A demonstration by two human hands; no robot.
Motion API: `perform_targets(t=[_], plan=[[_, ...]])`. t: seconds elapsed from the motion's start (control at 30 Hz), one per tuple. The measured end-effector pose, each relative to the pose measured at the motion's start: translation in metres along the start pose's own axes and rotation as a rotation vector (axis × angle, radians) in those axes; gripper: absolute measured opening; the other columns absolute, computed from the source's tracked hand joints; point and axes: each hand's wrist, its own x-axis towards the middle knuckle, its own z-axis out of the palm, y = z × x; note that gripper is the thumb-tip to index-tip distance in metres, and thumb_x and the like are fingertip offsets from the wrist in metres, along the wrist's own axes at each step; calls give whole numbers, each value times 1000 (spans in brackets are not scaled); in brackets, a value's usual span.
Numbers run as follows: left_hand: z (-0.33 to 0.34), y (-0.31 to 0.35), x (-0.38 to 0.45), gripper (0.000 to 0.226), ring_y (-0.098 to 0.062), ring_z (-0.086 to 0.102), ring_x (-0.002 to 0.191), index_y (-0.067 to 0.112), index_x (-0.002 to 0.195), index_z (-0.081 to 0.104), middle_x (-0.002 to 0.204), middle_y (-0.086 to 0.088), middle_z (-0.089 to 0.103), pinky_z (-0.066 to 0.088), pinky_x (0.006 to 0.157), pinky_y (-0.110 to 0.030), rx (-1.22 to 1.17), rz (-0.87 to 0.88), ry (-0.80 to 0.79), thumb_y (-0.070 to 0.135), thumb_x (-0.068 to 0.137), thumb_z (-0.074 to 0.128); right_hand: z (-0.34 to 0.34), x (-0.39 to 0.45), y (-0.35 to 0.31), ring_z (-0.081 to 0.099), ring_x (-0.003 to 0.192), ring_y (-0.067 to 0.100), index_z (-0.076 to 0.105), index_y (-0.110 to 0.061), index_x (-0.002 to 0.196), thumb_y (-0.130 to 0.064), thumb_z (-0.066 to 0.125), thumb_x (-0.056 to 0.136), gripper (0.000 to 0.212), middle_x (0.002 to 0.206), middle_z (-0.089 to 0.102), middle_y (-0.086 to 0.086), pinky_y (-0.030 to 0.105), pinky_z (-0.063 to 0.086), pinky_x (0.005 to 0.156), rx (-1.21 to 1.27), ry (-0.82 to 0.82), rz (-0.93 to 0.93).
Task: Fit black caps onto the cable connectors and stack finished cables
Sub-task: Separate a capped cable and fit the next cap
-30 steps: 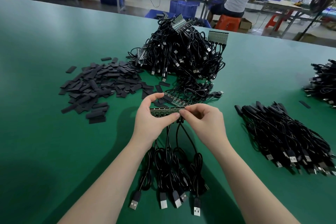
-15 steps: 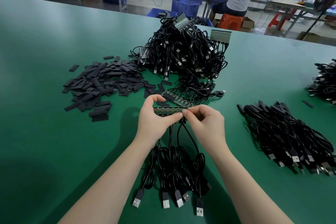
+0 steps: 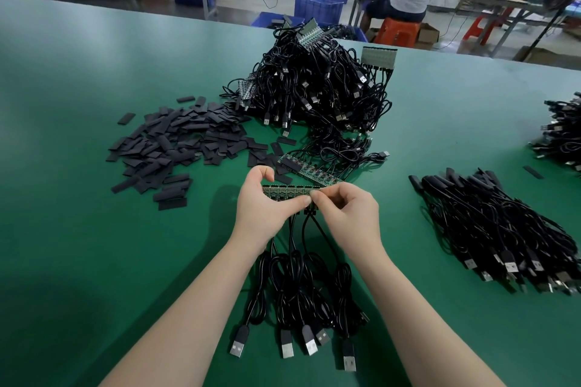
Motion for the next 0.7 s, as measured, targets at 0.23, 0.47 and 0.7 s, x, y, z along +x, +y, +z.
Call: perform_targets(t=[0.23,0.47,0.7], plan=[[-1,0,0,52,13,39,106,40,85,42,108,21,53,33,78,-15,22,1,-25,33,63,88,-8,5,3,62,70,7,71,-26,77,-23,76,86,11,74,70,-3,26,54,71,126,-105,57],[-2,5,-2,51,26,39,104,44,89,49,109,27,53,31,79,-12,44,1,-97,40,59,89,-17,7,1,66,67,7,73,-31,75,-26,80,82,11,70,73,-8,28,56,71,113,-73,67],[1,5,-3,49,33,37,99,43,87,49,104,25,57,31,79,-11,46,31,-72,31,61,89,-21,14,-5,66,69,8,76,-26,76,-27,85,75,9,72,75,-5,33,58,75,66,-135,113]])
